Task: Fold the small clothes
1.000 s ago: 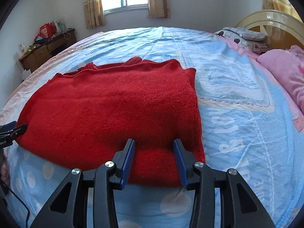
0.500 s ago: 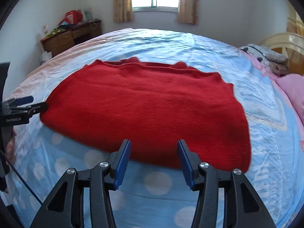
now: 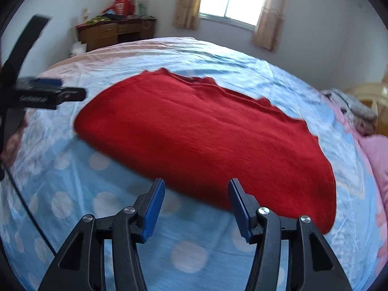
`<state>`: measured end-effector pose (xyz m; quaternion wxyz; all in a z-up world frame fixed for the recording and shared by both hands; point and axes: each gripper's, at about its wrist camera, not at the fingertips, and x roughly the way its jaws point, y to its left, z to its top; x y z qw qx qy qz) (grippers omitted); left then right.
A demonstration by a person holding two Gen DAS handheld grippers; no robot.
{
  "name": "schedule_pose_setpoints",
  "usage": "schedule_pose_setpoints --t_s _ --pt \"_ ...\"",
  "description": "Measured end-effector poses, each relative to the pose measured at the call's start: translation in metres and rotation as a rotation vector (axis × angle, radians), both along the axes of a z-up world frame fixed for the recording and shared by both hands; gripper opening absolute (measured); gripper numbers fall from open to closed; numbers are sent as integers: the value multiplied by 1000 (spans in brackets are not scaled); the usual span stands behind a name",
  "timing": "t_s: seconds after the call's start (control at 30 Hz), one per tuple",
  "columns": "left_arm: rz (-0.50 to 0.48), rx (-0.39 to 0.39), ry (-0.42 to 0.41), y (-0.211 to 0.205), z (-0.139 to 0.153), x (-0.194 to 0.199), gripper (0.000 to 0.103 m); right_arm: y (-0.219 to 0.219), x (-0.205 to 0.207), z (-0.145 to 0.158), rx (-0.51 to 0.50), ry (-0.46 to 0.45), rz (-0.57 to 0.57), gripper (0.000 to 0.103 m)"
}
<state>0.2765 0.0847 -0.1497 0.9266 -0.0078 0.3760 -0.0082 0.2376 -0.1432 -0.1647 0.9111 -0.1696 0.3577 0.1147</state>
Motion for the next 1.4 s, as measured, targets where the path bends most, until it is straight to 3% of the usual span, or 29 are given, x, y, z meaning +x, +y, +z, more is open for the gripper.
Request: schedule_pose_setpoints --t_s 0.4,0.57,0.93,1.27,1.4 --pt "28 36 31 18 -17 12 103 43 -4 -10 -65 -32 90 56" --pt "21 2 25 29 -16 19 103 48 -10 -16 -84 -39 100 56" --pt "-69 -177 -36 35 -5 50 103 83 -11 -19 -156 -93 175 56" --pt "-132 -378 56 20 -16 98 103 114 2 -22 -220 -140 211 56" --pt "-146 -396 90 13 -22 109 103 118 7 -22 -217 -138 211 56"
